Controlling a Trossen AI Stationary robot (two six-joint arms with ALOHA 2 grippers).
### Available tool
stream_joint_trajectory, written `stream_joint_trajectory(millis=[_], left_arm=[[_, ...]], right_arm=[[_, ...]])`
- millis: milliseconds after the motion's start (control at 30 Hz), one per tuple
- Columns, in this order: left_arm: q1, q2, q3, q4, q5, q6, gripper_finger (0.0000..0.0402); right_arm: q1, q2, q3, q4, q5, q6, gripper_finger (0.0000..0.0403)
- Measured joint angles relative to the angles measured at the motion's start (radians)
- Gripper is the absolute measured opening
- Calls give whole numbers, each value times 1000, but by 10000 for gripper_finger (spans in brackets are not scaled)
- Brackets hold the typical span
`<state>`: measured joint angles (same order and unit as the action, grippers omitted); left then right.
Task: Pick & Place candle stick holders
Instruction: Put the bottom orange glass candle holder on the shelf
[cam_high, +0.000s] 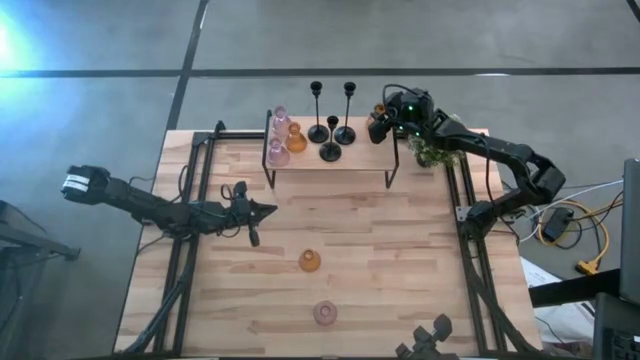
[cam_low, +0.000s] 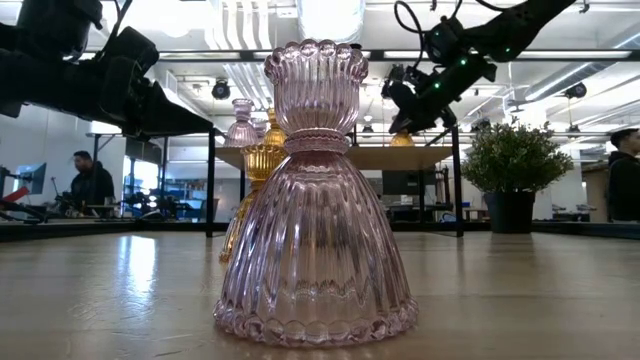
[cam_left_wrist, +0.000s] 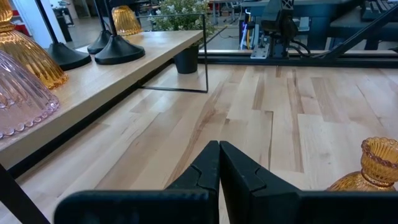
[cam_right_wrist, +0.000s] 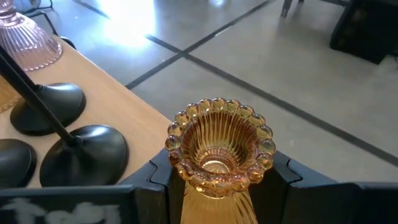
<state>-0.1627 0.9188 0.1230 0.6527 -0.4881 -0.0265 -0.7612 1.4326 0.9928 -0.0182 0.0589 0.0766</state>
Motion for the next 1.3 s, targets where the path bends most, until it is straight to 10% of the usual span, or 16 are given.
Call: stream_joint_trajectory(millis=[567, 1300], left_arm=[[0, 0, 0, -2, 0, 0, 14], [0, 0, 0, -2, 0, 0, 14]], right_arm=[[-6, -3, -29, 9, -4, 17, 126], [-5, -1, -33, 19, -7, -1, 286]])
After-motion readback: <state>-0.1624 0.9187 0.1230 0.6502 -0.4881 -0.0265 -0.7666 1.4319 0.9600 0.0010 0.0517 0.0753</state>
